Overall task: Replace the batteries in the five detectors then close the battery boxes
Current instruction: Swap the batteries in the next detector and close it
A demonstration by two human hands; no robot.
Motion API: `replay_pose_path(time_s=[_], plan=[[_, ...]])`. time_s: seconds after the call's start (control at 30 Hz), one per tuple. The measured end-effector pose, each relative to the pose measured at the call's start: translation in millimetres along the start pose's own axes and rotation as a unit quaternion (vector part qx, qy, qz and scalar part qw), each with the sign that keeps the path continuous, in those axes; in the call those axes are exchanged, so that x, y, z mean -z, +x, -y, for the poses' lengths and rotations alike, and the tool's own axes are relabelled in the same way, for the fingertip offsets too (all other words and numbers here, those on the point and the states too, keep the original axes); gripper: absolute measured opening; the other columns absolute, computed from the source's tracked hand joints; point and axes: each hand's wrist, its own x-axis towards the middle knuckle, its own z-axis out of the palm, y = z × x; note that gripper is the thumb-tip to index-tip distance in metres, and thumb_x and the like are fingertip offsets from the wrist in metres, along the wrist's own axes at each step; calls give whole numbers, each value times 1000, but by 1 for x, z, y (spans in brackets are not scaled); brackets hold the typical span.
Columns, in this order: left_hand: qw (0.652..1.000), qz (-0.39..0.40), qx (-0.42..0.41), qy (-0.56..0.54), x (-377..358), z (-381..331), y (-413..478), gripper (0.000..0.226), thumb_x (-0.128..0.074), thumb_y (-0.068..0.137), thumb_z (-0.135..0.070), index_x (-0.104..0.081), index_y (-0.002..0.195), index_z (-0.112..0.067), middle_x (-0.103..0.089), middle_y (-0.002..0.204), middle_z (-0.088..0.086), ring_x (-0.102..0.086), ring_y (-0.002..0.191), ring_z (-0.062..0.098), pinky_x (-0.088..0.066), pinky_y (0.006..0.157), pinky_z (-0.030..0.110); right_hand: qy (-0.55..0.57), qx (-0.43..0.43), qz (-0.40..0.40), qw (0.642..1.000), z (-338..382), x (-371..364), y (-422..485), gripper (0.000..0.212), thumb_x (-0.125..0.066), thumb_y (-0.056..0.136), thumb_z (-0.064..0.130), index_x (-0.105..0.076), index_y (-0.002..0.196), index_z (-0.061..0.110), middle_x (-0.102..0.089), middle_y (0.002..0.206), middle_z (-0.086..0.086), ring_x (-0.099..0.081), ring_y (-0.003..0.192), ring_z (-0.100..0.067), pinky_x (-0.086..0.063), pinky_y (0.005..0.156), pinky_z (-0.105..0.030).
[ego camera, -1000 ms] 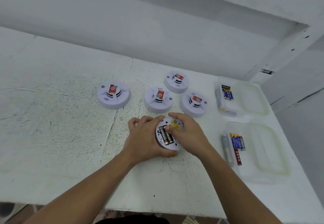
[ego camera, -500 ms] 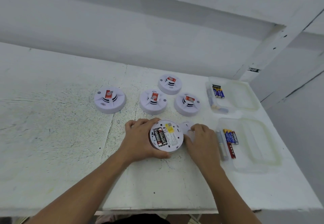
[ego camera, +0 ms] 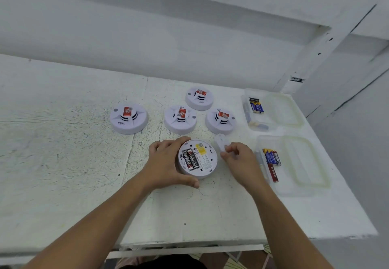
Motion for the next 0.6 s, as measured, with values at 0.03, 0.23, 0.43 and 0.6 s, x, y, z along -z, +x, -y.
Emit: replay_pose_path(time_s=[0.03, 0.23, 0.43, 0.6], plan=[[1000, 6, 2, -6, 1, 1, -1, 123, -59, 31, -83, -28, 141, -38, -34, 119, -20, -12, 107, -7, -3, 104, 25, 54, -13, 17, 998, 3, 4, 1, 8, -63, 89, 22, -59, 95, 18, -58, 108, 2, -53, 95, -11, -40, 76, -23], [997, 31, 37, -56, 3, 10, 0, 114, -71, 36, -75, -29, 138, -46, -43, 133, -15, -21, 128, 13, -13, 104, 27, 87, 73, 112, 987, 23, 14, 7, 8, -67, 86, 16, -60, 88, 21, -58, 123, 7, -57, 107, -11, -48, 88, -29], [996, 16, 34, -81, 7, 7, -3, 104, -80, 40, -64, -39, 134, -43, -43, 111, -35, -29, 115, 8, -28, 100, 29, -152, 248, 217, 932, 41, 12, 2, 16, -67, 85, 14, -57, 91, 24, -49, 139, 13, -46, 123, -6, -37, 93, -17], [997, 5, 21, -79, 7, 11, -3, 100, -78, 40, -65, -40, 131, -47, -44, 113, -36, -34, 111, 6, -27, 92, 22, -267, 297, 280, 873, 54, 10, 5, 17, -62, 86, 6, -52, 91, 19, -45, 143, 9, -45, 124, -13, -40, 96, -26]])
